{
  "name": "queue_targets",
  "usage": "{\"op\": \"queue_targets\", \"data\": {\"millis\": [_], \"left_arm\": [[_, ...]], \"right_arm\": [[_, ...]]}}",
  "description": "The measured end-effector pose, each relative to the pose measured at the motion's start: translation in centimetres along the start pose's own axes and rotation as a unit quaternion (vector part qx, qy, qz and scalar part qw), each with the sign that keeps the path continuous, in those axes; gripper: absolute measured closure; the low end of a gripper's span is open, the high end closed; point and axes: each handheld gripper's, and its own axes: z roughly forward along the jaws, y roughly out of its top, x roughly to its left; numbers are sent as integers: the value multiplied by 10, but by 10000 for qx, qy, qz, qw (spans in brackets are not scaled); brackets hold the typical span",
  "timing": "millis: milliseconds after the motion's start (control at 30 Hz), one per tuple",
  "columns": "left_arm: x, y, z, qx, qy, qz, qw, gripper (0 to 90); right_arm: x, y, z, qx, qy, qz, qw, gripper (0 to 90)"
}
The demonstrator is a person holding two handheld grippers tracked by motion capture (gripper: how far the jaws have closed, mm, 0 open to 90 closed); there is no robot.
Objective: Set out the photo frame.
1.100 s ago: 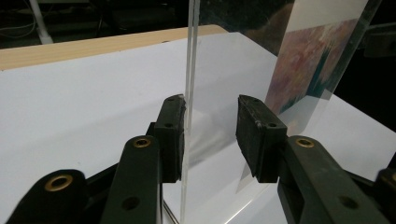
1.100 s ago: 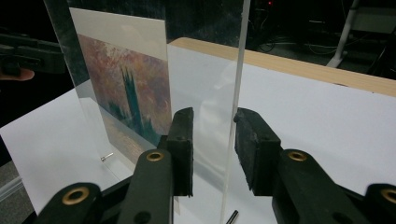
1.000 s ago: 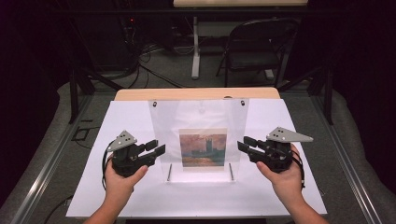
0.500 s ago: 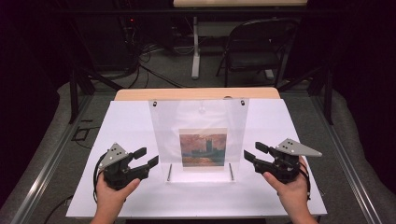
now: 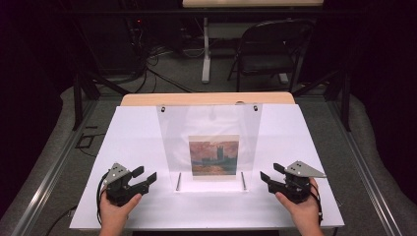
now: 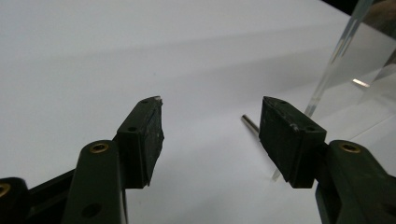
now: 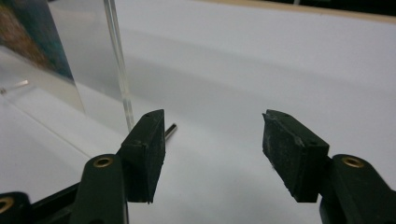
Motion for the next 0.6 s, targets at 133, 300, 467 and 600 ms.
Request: {"op": "queue_targets", "data": {"millis": [133, 300, 467, 600], "left_arm": [[1, -4, 6, 170, 90, 6, 9998, 393], [-3, -4, 9, 162, 220, 120, 9996, 356], [-3, -4, 11, 199, 223, 132, 9995, 345], [0, -4, 13, 256, 273, 30, 9993, 341]], "right_arm": [[-3, -6, 8, 215, 101, 124, 9996, 372], [-2, -9, 13, 291, -1, 71, 9996, 331], [-4, -11, 15, 477, -44, 72, 9988, 321], [-5, -12, 14, 536, -101, 111, 9985, 318]]}}
